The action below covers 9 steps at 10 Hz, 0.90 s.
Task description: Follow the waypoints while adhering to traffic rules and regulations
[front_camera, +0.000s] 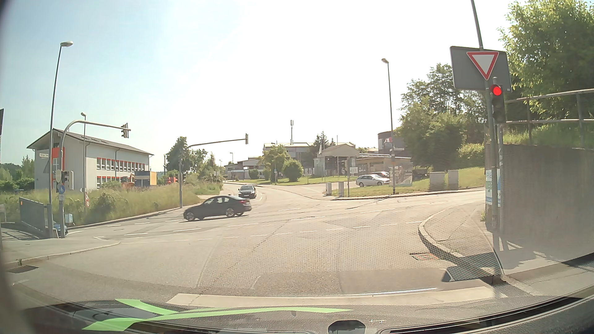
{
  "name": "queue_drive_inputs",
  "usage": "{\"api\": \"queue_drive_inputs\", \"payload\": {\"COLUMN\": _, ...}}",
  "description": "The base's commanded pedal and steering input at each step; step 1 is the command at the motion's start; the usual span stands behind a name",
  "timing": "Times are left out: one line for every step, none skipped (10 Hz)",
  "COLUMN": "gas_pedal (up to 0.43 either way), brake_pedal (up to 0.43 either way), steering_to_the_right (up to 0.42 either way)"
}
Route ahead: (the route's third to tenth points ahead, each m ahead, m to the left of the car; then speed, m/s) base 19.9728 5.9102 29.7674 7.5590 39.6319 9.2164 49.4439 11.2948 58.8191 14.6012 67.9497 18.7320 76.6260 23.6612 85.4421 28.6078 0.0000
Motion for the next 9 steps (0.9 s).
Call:
{"api": "queue_drive_inputs", "payload": {"gas_pedal": 0.000, "brake_pedal": 0.220, "steering_to_the_right": 0.006}}
{"api": "queue_drive_inputs", "payload": {"gas_pedal": 0.000, "brake_pedal": 0.220, "steering_to_the_right": 0.006}}
{"api": "queue_drive_inputs", "payload": {"gas_pedal": 0.000, "brake_pedal": 0.220, "steering_to_the_right": 0.006}}
{"api": "queue_drive_inputs", "payload": {"gas_pedal": 0.000, "brake_pedal": 0.220, "steering_to_the_right": 0.006}}
{"api": "queue_drive_inputs", "payload": {"gas_pedal": 0.000, "brake_pedal": 0.220, "steering_to_the_right": 0.006}}
{"api": "queue_drive_inputs", "payload": {"gas_pedal": 0.000, "brake_pedal": 0.220, "steering_to_the_right": 0.007}}
{"api": "queue_drive_inputs", "payload": {"gas_pedal": 0.000, "brake_pedal": 0.220, "steering_to_the_right": 0.007}}
{"api": "queue_drive_inputs", "payload": {"gas_pedal": 0.000, "brake_pedal": 0.220, "steering_to_the_right": 0.006}}
{"api": "queue_drive_inputs", "payload": {"gas_pedal": 0.000, "brake_pedal": 0.220, "steering_to_the_right": 0.006}}
